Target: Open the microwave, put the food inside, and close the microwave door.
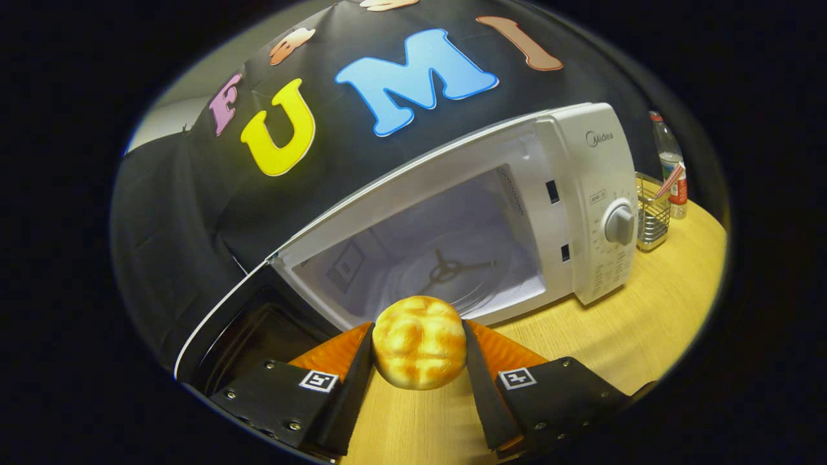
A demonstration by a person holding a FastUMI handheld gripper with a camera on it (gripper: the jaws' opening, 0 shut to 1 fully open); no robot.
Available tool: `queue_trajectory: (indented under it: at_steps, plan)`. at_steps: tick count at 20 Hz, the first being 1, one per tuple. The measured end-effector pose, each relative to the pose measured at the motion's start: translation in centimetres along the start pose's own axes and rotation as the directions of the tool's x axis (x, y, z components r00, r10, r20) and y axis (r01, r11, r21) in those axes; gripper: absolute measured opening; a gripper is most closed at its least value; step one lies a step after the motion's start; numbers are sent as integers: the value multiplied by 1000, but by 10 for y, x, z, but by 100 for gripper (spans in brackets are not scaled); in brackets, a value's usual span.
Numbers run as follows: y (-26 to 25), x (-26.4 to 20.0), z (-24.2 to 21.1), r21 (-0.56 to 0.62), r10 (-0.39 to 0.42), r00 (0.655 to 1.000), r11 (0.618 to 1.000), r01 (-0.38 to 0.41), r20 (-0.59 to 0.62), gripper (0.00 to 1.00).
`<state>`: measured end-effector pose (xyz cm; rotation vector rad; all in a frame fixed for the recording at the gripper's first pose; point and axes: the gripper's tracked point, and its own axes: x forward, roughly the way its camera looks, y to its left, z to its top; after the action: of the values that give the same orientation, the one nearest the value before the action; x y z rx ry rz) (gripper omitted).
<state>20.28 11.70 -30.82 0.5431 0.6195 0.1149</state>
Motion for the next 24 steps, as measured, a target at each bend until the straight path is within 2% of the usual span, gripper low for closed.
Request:
queue_trajectory:
  at_steps: [6,12,17,21,23,24]
  plan:
    - [-1,46,-1,58,-3,999,998,1,34,75]
    - [-17,80,4,92,-73,995,994,67,62,75]
    - [-20,98,1,121,-100,993,988,91,68,75]
    - [-24,104,4,94,-140,986,987,131,86,82]
    - [-23,103,5,69,-137,986,989,130,100,95]
    - [-23,102,5,61,-135,986,990,129,98,97]
